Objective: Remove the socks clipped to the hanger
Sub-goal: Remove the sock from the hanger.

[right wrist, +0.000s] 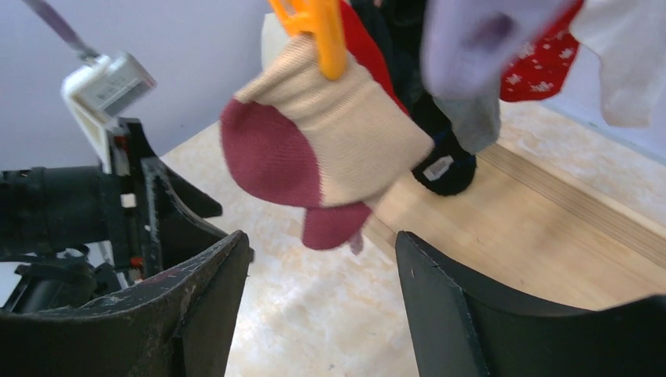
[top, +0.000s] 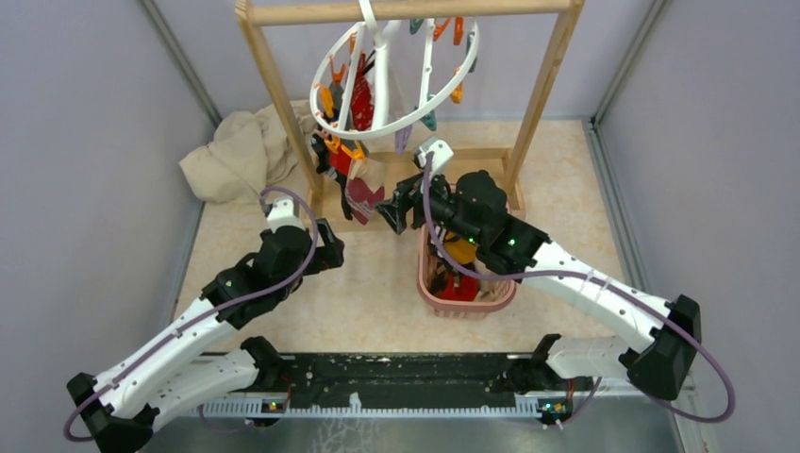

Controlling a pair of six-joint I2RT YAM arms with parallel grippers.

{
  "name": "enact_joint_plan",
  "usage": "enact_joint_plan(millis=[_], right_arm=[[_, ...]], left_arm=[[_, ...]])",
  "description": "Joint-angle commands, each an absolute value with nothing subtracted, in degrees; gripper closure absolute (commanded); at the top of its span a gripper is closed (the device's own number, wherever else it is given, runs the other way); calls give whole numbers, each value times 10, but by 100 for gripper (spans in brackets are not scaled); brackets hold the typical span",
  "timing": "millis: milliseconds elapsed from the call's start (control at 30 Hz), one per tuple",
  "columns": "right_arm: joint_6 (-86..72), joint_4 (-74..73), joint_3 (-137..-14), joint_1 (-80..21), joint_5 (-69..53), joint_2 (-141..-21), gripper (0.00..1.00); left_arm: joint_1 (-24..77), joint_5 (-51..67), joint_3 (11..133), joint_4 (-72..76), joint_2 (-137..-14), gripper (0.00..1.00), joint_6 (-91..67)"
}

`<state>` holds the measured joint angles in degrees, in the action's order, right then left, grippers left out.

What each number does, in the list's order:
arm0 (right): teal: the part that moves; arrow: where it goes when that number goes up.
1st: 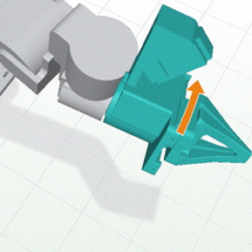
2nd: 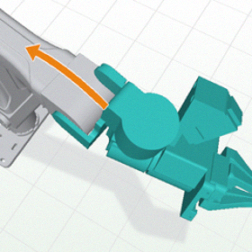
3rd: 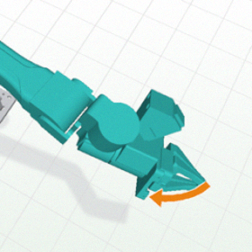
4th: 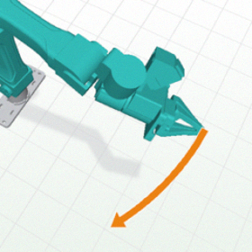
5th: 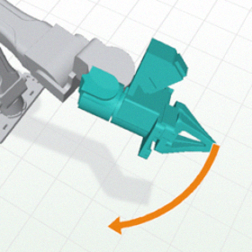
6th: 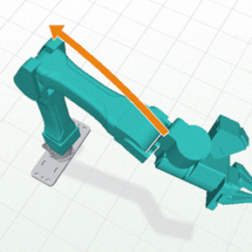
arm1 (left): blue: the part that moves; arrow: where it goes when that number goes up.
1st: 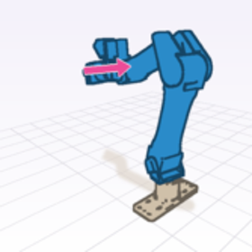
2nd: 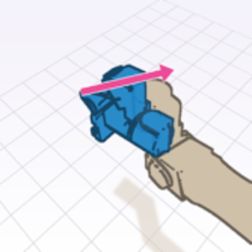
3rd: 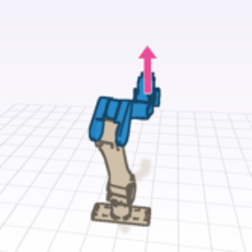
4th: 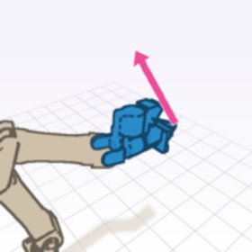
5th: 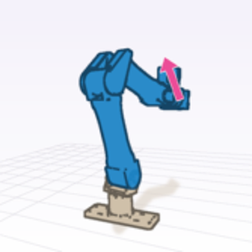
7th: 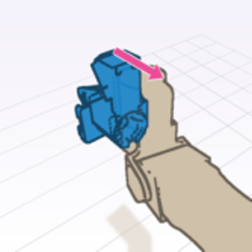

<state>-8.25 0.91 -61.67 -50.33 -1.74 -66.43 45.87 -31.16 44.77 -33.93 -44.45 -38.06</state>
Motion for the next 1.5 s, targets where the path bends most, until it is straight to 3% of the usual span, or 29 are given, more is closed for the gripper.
enact_joint_plan(millis=[0,600,900,933,1467], right_arm=[[-57,67,-674,-538,-13,-692,31],[-45,59,-735,-548,102,-803,26],[-55,71,-738,-535,109,-801,85],[-55,69,-739,-533,109,-801,97],[-55,-80,-799,-491,8,-732,100]], left_arm=[[456,-298,430,-341,-440,1,-403],[456,-279,427,-331,-437,1,-395],[457,-245,429,-299,-423,1,-368],[457,-236,428,-287,-422,1,-362],[456,-172,409,-155,-431,1,-290]])
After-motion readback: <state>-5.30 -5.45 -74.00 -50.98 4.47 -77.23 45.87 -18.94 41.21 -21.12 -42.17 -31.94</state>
